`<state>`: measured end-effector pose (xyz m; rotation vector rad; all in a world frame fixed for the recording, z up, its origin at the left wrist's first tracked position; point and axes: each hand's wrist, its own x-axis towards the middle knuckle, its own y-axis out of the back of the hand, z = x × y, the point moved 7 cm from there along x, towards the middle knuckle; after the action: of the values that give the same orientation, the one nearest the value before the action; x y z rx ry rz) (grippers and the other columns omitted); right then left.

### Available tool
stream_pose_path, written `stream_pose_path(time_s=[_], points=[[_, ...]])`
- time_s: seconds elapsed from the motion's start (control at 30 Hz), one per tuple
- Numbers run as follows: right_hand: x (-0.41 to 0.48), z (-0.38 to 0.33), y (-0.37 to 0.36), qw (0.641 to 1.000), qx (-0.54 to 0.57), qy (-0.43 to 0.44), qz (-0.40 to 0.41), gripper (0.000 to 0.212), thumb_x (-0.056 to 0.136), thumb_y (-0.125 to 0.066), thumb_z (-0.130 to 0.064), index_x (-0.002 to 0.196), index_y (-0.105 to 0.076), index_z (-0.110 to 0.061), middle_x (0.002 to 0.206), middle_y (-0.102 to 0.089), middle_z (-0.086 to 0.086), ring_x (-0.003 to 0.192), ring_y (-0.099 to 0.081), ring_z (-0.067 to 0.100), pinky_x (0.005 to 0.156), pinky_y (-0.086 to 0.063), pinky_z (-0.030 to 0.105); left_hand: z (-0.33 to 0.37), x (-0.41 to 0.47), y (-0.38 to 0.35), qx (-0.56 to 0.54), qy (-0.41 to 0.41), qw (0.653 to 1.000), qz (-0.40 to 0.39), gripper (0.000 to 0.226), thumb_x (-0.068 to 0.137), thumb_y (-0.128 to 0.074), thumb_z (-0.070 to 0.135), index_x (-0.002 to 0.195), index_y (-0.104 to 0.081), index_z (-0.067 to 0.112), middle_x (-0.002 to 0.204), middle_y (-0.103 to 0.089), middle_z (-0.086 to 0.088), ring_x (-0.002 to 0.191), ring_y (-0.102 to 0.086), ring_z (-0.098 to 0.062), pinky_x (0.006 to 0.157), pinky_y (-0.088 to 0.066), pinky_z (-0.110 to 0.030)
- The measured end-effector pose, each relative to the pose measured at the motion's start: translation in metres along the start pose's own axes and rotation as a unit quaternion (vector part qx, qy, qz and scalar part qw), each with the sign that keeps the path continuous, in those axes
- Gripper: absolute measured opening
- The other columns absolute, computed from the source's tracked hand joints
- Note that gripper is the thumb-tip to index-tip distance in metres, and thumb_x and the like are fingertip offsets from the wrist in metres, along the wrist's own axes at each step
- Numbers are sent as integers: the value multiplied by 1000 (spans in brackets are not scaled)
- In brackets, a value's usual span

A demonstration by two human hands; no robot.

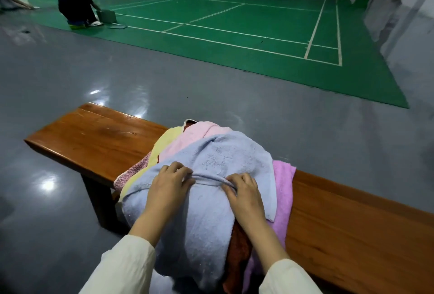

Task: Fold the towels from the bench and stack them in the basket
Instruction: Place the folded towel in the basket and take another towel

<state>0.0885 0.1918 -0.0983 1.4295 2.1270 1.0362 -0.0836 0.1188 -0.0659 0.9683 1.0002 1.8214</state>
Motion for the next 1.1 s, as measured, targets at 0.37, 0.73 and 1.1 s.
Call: stream_pose_path(time_s=[0.37,0.73,1.1], points=[[-11,-16,40,993,56,-5,105,25,99,-34,-26,100,-53,-9,103,-57,13,98,-52,34,78,-37,39,54,-5,29,-110,-5,993,41,33,98,-34,38,92,-51,10,89,-57,-12,80,-54,-35,70,-41,-39],[-49,36,77,990,-91,-106,-3,35,93,-49,-51,100,-61,-20,109,-67,11,103,-59,35,73,-40,34,66,-31,-10,85,37,983,-161,34,90,-56,30,114,-52,7,119,-44,-15,101,-56,-36,84,-45,-41],[-96,86,167,935,127,-183,275,29,91,-57,-40,87,-58,-11,88,-53,8,92,-55,34,77,-41,37,180,-48,2,-359,55,916,-167,24,101,-40,28,107,-59,14,112,-62,0,104,-56,-17,84,-40,-28]])
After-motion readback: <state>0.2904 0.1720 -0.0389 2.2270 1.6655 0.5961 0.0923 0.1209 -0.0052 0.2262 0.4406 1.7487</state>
